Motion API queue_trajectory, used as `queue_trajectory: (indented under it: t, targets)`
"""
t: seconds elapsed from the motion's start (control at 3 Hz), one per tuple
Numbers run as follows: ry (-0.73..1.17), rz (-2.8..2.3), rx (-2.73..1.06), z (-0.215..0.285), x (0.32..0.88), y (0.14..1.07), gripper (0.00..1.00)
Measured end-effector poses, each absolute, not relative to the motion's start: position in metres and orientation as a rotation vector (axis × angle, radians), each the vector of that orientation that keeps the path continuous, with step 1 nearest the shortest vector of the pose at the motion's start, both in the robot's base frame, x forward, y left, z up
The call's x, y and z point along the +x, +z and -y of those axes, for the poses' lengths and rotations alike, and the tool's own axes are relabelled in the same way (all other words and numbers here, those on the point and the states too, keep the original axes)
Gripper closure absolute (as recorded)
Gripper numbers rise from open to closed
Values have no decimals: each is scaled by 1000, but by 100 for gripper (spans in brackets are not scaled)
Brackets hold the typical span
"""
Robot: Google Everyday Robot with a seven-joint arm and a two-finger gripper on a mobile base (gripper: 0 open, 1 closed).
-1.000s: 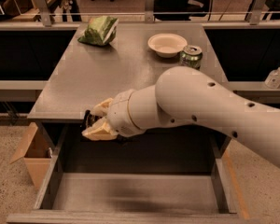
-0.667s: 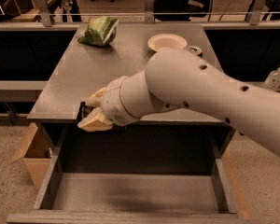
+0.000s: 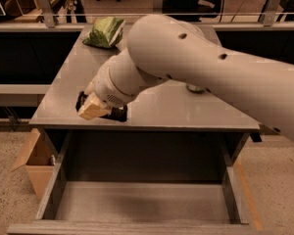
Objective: Pick rxbar chocolate from top drawer and place on counter
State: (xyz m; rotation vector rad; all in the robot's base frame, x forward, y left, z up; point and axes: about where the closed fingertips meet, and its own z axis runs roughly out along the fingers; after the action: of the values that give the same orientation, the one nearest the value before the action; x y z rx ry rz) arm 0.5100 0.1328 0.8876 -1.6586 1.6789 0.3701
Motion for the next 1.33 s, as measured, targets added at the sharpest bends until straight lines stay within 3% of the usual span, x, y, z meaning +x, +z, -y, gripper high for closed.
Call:
queue_trajectory:
  t: [1.0,1.33]
  targets:
    - [446,-1828,-1696,-140,567,852,100]
    - [446,-1826,-1698,-141,566,852,81]
